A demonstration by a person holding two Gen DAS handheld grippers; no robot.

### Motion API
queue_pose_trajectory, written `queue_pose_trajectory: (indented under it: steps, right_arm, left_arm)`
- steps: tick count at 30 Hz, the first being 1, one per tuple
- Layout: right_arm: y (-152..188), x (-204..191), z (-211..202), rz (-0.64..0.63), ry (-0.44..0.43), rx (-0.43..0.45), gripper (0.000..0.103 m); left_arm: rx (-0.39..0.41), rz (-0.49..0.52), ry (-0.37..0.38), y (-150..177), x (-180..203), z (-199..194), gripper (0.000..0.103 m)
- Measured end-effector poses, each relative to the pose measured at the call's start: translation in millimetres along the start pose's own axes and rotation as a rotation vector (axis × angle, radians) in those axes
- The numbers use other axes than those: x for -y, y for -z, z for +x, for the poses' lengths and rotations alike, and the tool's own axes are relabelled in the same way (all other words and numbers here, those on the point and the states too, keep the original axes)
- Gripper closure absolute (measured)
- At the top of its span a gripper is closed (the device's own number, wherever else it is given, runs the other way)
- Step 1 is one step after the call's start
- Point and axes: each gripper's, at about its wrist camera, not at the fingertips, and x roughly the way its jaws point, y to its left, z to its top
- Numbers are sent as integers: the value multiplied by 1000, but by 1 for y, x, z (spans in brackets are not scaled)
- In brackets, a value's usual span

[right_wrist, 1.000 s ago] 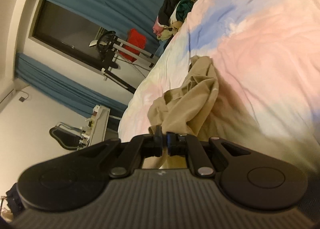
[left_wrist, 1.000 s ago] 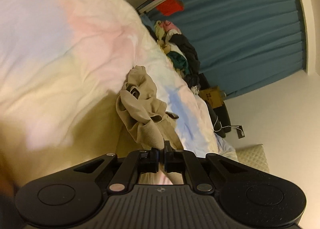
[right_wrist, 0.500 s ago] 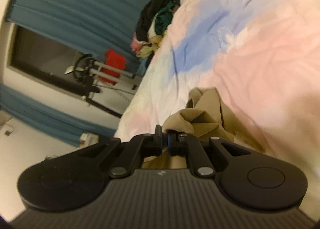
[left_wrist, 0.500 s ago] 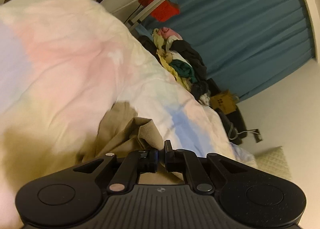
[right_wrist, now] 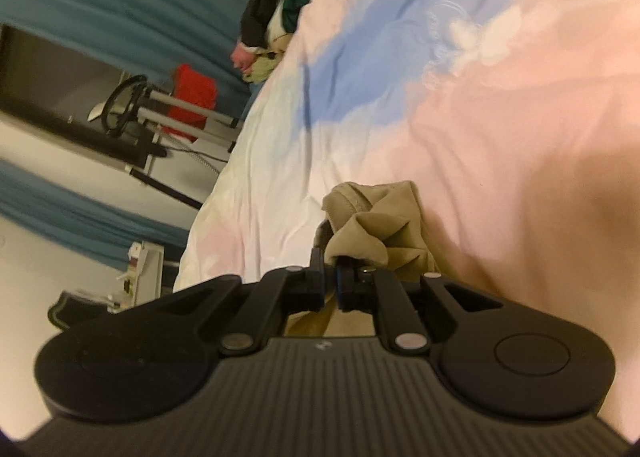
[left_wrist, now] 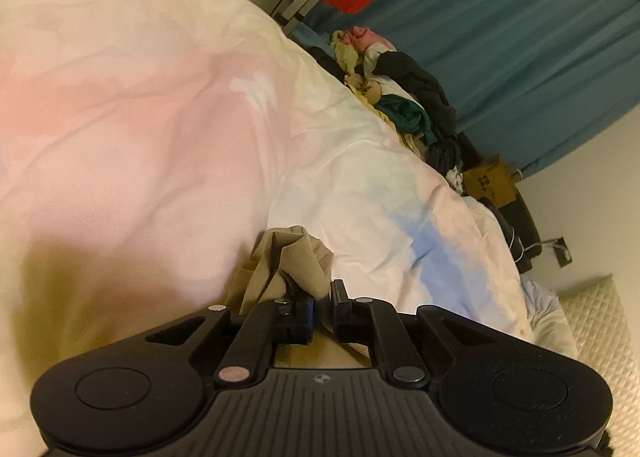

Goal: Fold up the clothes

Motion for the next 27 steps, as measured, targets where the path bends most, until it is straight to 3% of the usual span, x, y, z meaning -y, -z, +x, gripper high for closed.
queue_pose_trajectory:
  steps: [2,4,5,6,7,8,12,13,15,16,21,27]
  right_arm:
    - [2,-6,-3,-49,5,3,91]
    - [7,-13,-10,-104,9,2,88]
    - [10,-16,-14,-131,6,1,80]
    - [14,-20,-19,-158,-4,1,65]
    - [18,-23,-24,-183,-16,0,56]
    - [23,-25,-28,-203,-33,1,42]
    - [40,-41,-43,-347,-37,45,41]
    - [43,-47,-43,-398,-24,56,44]
    - [44,-51,-34,-468,16,46,73]
    - [44,-52,-28,-495,37,38,77]
    - [39,-56,19,-661,175,53,79]
    - [39,-45,58,-699,214,30,80]
  left_arm:
    - [9,62,-10,2,8,-6,77]
    - [26,131,-17,6,19,-15,39]
    - [37,174,-20,9,25,-20,32]
    - [60,225,-29,13,32,-26,21]
    - [83,276,-39,17,39,-33,17]
    - [106,323,-47,22,44,-39,16]
    - [129,408,-65,32,52,-48,14]
    - [127,414,-73,33,51,-46,14]
    - [112,430,-95,32,47,-36,14]
    - [104,440,-109,32,45,-30,14]
    - [57,508,-181,35,37,3,14]
    - [33,550,-218,47,24,29,15]
